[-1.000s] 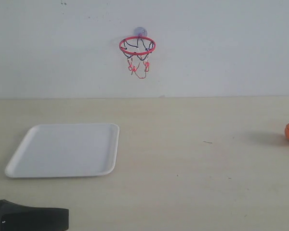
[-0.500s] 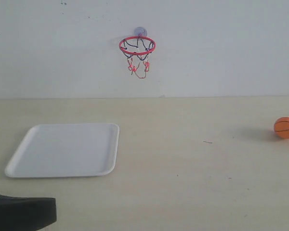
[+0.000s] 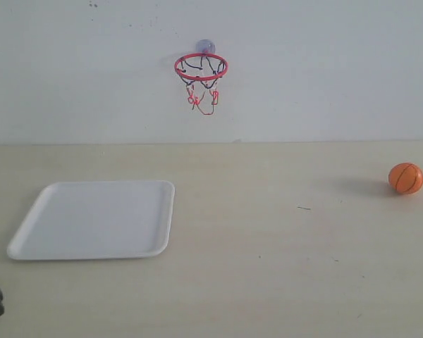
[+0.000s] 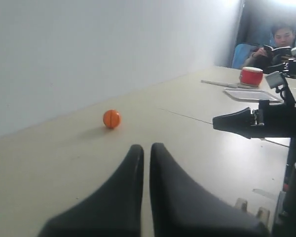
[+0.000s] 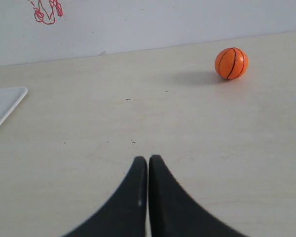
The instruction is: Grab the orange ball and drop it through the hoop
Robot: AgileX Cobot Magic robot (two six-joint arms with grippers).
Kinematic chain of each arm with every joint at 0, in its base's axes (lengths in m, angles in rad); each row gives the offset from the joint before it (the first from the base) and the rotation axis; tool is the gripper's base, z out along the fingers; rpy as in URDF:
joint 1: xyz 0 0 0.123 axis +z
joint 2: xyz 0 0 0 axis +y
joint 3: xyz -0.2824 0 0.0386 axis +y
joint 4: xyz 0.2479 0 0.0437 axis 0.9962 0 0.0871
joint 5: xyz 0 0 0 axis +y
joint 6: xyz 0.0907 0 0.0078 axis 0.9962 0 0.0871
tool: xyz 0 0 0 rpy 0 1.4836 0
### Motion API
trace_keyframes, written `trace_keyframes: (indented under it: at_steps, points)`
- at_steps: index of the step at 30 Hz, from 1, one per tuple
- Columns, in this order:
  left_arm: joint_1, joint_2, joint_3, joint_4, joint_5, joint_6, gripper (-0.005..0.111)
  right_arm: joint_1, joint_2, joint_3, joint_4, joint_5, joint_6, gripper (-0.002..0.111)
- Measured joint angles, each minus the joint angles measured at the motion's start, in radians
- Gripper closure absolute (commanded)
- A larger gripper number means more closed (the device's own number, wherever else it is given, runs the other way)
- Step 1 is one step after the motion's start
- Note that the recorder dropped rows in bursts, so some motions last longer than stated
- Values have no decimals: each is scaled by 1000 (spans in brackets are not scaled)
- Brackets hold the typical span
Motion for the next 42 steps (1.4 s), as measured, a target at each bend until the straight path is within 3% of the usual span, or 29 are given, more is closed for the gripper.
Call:
trace_keyframes:
  at_steps: [7,14,23,27,31,35,38,42]
  points:
    - [0,-134,0,8,-127,-4,103,0,0,0,0,0,0,108]
    - [0,-266,0,8,-233,-125,103,0,0,0,0,0,0,108]
    - [0,-280,0,14,-431,-521,103,0,0,0,0,0,0,108]
    - [0,-280,0,90,-523,-625,103,0,0,0,0,0,0,108]
    - [0,-291,0,436,-594,-849,103,0,0,0,0,0,0,108]
    - [0,-304,19,992,-609,-1339,103,0,0,0,0,0,0,108]
    - [0,-320,48,1303,-612,-1671,103,0,0,0,0,0,0,108]
    - [0,-323,94,1483,-623,-1897,103,0,0,0,0,0,0,108]
